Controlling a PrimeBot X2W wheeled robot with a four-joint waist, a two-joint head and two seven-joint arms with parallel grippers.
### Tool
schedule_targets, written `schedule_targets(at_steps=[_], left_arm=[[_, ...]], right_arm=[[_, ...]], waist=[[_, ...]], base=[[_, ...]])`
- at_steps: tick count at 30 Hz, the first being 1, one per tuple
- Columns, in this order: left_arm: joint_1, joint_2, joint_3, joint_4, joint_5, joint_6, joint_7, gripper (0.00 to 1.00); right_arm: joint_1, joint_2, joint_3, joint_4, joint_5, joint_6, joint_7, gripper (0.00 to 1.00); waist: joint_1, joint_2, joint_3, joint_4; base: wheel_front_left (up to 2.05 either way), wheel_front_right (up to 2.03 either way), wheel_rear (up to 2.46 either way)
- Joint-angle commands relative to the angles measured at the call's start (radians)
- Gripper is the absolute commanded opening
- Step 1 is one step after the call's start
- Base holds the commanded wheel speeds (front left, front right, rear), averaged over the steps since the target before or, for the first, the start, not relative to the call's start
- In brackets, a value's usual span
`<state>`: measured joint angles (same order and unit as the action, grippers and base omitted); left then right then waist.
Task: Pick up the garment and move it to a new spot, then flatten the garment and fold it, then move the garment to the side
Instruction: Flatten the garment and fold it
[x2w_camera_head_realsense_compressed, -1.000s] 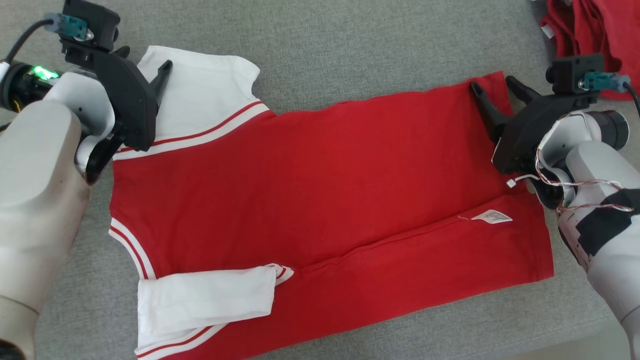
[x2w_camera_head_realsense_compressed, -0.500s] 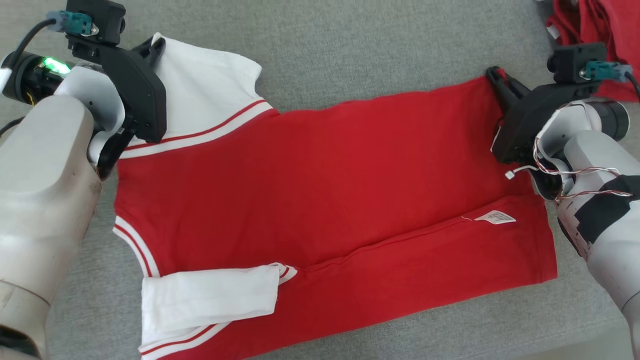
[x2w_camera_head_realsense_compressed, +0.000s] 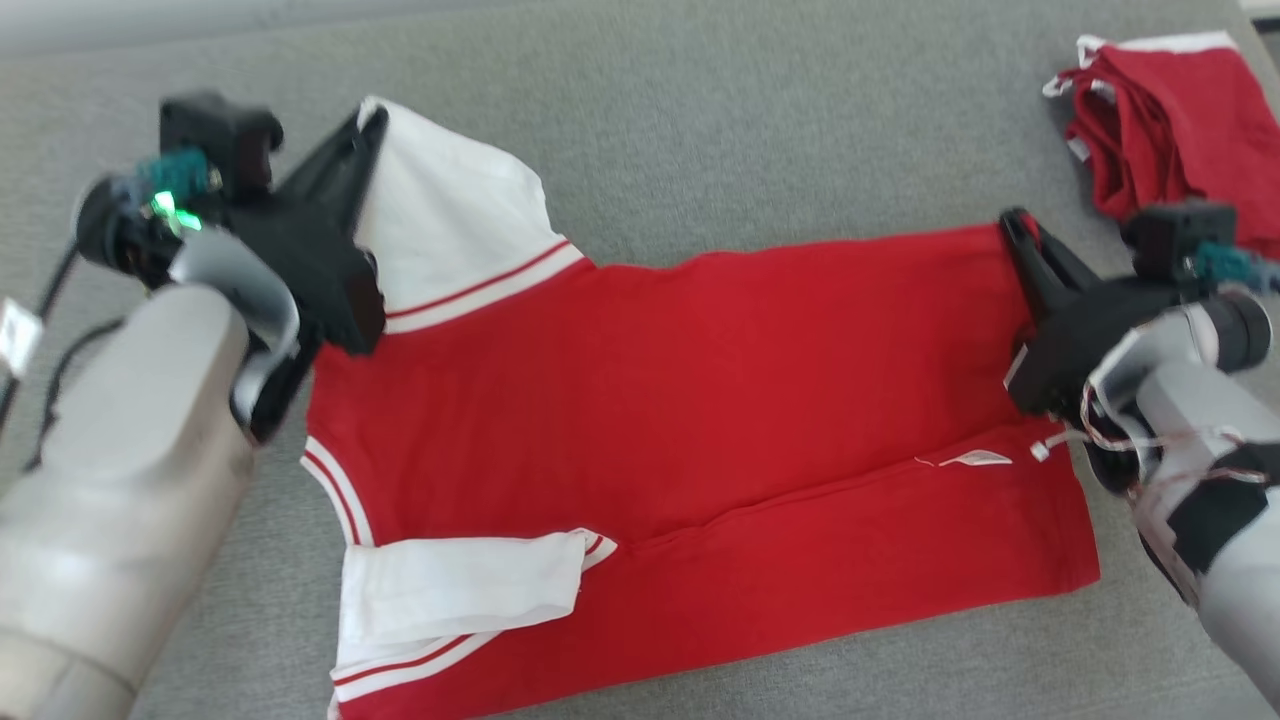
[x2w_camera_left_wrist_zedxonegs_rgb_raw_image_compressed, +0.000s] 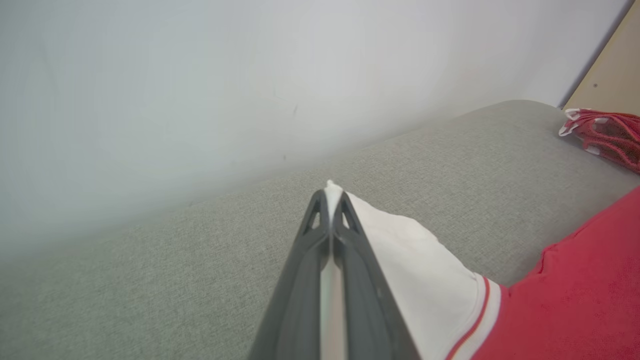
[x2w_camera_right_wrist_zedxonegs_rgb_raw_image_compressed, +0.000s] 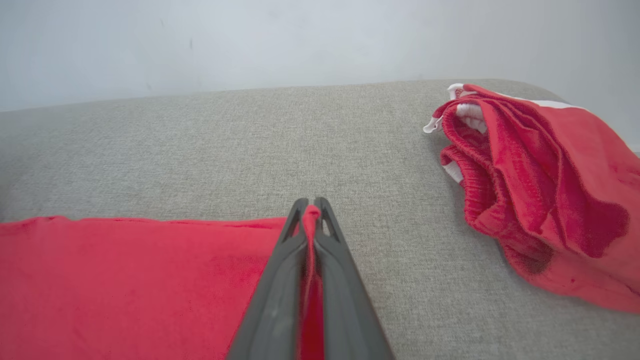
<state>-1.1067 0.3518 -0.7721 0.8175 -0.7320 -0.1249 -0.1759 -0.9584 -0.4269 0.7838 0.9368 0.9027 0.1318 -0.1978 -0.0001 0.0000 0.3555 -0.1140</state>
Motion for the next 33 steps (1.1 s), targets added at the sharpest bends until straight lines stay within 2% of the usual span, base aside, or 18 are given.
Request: schedule_targets(at_steps=[1, 5, 9, 13, 18, 22, 27, 30, 31, 32, 33], left_arm=[[0.041, 0.015, 0.004, -0.031, 0.0, 0.014, -0.022, 0.0], [0.162, 0.05, 0.019, -0.178, -0.007, 0.062, -0.058, 0.0], [0.316, 0.088, 0.041, -0.373, -0.018, 0.141, -0.075, 0.0], [0.475, 0.108, 0.049, -0.565, -0.016, 0.233, -0.082, 0.0], [0.645, 0.121, 0.052, -0.742, -0.007, 0.32, -0.087, 0.0], [0.725, 0.124, 0.056, -0.804, -0.005, 0.351, -0.088, 0.0], [0.852, 0.098, 0.094, -0.872, -0.023, 0.393, -0.089, 0.0], [0.935, 0.079, 0.127, -0.871, -0.011, 0.391, -0.089, 0.0], [0.946, 0.066, 0.137, -0.871, -0.01, 0.388, -0.089, 0.46], [0.955, 0.058, 0.145, -0.868, -0.004, 0.38, -0.089, 0.95], [0.964, 0.053, 0.155, -0.863, 0.007, 0.377, -0.089, 1.0]], right_arm=[[0.031, -0.015, 0.006, -0.01, 0.011, -0.003, -0.018, 0.0], [0.103, -0.045, 0.006, -0.04, 0.023, -0.003, -0.054, 0.0], [0.168, -0.066, -0.028, -0.083, 0.023, -0.003, -0.067, 0.0], [0.253, -0.082, -0.117, -0.159, -0.024, -0.003, -0.067, 0.0], [0.373, -0.08, -0.259, -0.257, -0.092, -0.003, -0.068, 0.0], [0.446, -0.071, -0.339, -0.309, -0.13, -0.003, -0.068, 0.0], [0.548, -0.05, -0.46, -0.382, -0.171, -0.003, -0.068, 0.0], [0.613, -0.027, -0.499, -0.416, -0.189, -0.003, -0.067, 0.0], [0.628, -0.023, -0.503, -0.42, -0.191, -0.003, -0.067, 0.57], [0.638, -0.02, -0.508, -0.425, -0.191, -0.003, -0.067, 1.0], [0.646, -0.016, -0.513, -0.429, -0.191, -0.003, -0.067, 1.0]], waist=[[0.0001, 0.0, -0.046, 0.023], [0.0001, 0.0, -0.074, 0.034], [0.0001, 0.0, -0.094, 0.043], [0.0001, 0.0, -0.109, 0.055], [0.0001, 0.0, -0.122, 0.064], [0.0001, 0.0, -0.127, 0.07], [0.0001, 0.0, -0.134, 0.075], [0.0001, 0.0, -0.142, 0.08], [0.0001, 0.0, -0.145, 0.082], [0.0001, 0.0, -0.148, 0.083], [0.0001, 0.0, -0.152, 0.083]], base=[[0.0, 0.0, 0.0], [0.0, 0.0, 0.0], [0.0, 0.0, 0.0], [0.0, 0.0, 0.0], [0.0, 0.0, 0.0], [0.0, 0.0, 0.0], [0.0, 0.0, 0.0], [0.0, 0.0, 0.0], [0.0, 0.0, 0.0], [0.0, 0.0, 0.0], [0.0, 0.0, 0.0]])
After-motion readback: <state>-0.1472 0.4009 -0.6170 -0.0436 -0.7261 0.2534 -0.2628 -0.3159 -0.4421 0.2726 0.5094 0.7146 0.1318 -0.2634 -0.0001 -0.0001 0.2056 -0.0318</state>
